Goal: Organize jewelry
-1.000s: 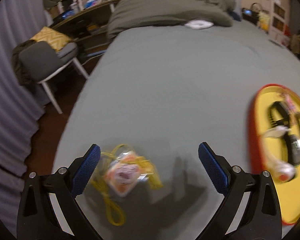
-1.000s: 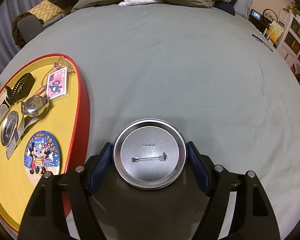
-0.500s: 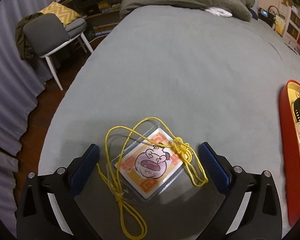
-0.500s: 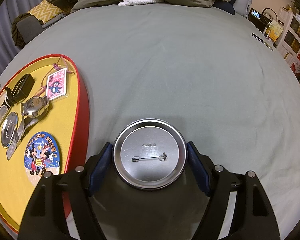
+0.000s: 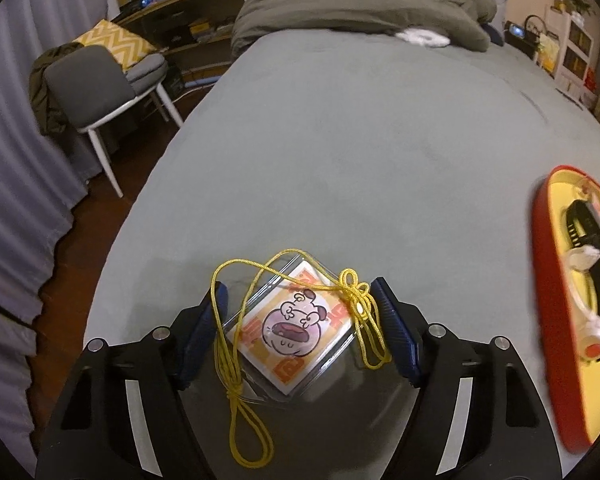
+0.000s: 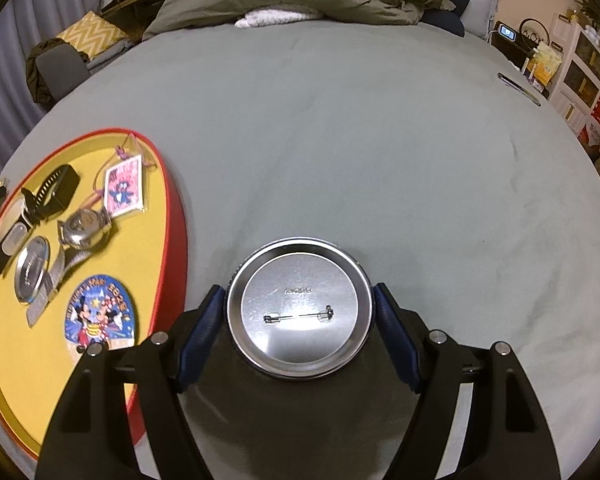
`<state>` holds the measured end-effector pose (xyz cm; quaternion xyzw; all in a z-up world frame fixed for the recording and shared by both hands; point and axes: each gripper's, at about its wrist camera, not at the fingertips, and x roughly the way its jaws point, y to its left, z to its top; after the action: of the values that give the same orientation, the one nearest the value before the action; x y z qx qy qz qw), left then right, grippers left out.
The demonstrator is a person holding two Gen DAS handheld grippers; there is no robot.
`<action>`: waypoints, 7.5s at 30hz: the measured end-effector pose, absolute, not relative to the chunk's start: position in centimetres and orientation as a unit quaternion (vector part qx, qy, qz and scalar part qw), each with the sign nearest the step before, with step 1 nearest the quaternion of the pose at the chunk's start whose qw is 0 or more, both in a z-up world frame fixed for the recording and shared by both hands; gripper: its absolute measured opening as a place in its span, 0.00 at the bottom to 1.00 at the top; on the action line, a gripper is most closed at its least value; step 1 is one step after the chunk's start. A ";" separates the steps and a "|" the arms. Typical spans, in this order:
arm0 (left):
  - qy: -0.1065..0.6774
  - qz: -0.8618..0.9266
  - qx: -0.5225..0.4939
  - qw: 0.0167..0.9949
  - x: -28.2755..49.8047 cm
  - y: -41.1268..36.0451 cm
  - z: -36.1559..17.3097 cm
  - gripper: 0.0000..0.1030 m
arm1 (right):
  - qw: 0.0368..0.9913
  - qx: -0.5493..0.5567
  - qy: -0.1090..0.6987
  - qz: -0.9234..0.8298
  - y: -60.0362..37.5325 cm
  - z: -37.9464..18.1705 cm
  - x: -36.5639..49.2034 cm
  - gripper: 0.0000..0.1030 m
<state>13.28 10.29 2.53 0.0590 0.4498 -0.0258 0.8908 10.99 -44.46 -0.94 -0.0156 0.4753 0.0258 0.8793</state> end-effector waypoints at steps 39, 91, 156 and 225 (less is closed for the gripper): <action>0.416 -0.352 0.173 0.820 0.7 -13.1 6.6 0.69 | 0.879 -0.101 0.412 0.215 -28.3 4.9 1.9 0.68; 0.422 -0.366 0.164 0.813 0.8 -13.0 6.2 0.92 | 0.860 -0.121 0.436 0.237 -26.8 3.0 1.2 0.82; 0.454 -0.254 0.118 0.846 5.9 -10.9 5.8 0.94 | 0.863 -0.085 0.459 0.191 -25.3 4.3 8.4 0.82; 0.474 -0.269 0.151 0.825 3.5 -13.0 4.8 0.94 | 0.857 -0.113 0.476 0.159 -29.6 3.5 2.8 0.92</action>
<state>3.49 -13.02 4.78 0.1512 0.4743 -0.2686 0.8247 2.80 -29.59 3.50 -0.1130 0.4761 0.1589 0.8575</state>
